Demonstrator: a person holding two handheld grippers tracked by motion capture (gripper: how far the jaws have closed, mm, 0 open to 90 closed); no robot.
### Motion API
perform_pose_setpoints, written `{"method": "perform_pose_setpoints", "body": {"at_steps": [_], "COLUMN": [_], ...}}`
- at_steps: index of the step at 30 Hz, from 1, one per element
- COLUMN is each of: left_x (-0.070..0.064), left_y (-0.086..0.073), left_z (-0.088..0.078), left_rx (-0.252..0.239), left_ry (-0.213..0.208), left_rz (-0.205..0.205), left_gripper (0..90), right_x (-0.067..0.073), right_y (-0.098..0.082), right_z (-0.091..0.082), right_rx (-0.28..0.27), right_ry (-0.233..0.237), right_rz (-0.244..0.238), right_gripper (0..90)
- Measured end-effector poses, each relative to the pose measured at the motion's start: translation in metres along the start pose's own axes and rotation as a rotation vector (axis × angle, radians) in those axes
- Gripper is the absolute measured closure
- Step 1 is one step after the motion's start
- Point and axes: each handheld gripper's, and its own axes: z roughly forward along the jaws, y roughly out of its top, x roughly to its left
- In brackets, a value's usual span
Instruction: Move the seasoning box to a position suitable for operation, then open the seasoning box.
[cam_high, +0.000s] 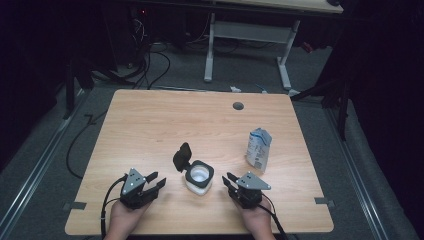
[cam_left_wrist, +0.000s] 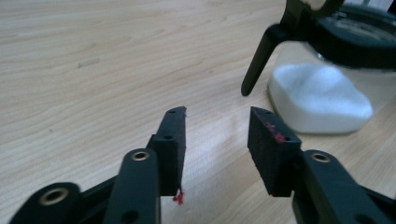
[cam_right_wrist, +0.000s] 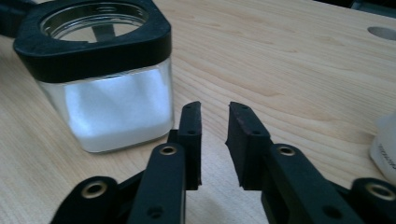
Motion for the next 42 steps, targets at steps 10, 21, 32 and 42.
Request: {"method": "perform_pose_setpoints", "body": {"at_steps": [10, 21, 32, 42], "left_x": [-0.019, -0.026, -0.032, -0.051], "left_y": [0.048, 0.064, 0.065, 0.06], "left_z": [0.019, 0.017, 0.014, 0.017], "left_rx": [-0.051, -0.085, -0.098, -0.092], "left_ry": [-0.014, -0.022, -0.045, -0.083], "left_rz": [-0.039, -0.056, -0.05, -0.016], "left_gripper": [84.2, 86.1, 86.8, 86.4], "right_x": [0.006, 0.016, 0.023, 0.027], "right_y": [-0.001, -0.002, -0.001, -0.001], "right_z": [0.0, 0.004, 0.007, 0.007], "right_rx": [0.028, 0.042, 0.047, 0.046], "right_ry": [0.057, 0.102, 0.122, 0.139], "right_rz": [0.046, 0.021, 0.002, 0.0], "right_gripper": [90.0, 90.0, 90.0, 90.0]}}
